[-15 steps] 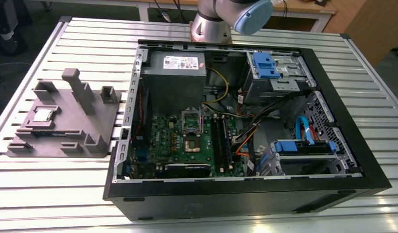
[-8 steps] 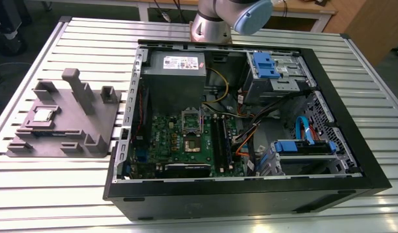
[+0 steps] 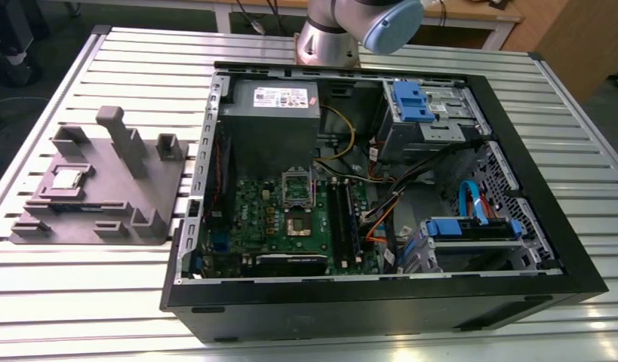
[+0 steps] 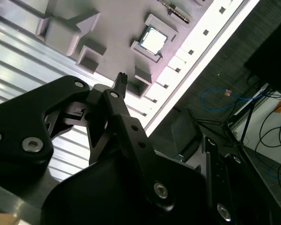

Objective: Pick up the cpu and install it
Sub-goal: 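Pick up the cpu and move it towards the insertion slot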

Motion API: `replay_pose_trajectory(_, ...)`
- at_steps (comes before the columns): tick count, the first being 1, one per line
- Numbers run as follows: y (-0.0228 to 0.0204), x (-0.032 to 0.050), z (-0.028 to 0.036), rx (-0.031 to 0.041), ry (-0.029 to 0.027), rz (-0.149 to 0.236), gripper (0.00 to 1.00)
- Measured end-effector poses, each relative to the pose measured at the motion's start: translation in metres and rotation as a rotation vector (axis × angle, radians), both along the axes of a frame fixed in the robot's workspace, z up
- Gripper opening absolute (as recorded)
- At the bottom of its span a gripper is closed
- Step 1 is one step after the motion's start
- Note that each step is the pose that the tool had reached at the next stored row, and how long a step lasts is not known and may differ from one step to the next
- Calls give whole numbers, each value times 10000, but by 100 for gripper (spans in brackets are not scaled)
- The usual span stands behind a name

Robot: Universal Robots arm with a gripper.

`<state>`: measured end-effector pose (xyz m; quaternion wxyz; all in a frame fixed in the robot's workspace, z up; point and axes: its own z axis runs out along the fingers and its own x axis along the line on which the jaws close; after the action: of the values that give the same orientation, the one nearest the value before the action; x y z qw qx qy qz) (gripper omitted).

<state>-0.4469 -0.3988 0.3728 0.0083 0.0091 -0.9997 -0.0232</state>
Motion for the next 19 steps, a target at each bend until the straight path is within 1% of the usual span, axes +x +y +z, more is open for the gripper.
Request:
replay_pose_trajectory(3,3,-8,-48,0,3,-20,65)
replay_pose_trajectory(7,5,-20,-112,-23,4,-401,65)
replay_pose_trajectory(9,5,-36,-140,-23,3,-512,65)
replay_pose_trajectory(16,5,-37,-225,-23,3,-515,65)
replay_pose_trajectory(19,5,-37,-247,-23,3,-515,65)
